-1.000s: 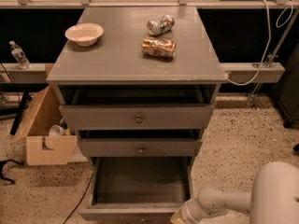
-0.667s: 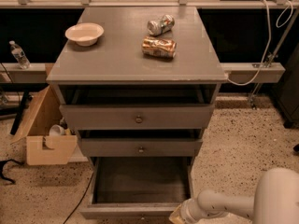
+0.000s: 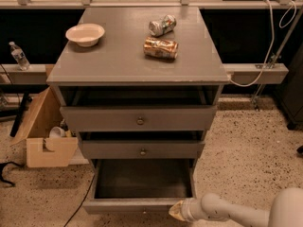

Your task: Close bottom drawer

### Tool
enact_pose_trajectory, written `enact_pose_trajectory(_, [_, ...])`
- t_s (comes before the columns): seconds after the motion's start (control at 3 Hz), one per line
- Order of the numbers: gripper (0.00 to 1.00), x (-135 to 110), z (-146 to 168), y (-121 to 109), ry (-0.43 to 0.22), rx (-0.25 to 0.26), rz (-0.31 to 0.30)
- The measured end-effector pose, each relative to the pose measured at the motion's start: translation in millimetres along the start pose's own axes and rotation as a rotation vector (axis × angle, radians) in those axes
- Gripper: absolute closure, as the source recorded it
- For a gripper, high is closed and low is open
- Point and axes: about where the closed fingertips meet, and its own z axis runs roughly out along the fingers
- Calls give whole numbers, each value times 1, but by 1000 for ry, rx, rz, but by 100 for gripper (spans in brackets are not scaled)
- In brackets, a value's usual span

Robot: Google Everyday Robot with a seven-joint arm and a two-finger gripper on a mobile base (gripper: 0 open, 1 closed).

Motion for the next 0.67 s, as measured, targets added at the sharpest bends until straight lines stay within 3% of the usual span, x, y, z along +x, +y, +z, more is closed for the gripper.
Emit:
enact_pose_trajectory(0.33, [100, -22, 4, -18, -93, 50, -69])
enact_pose_trajectory(0.67, [100, -22, 4, -18, -93, 50, -69])
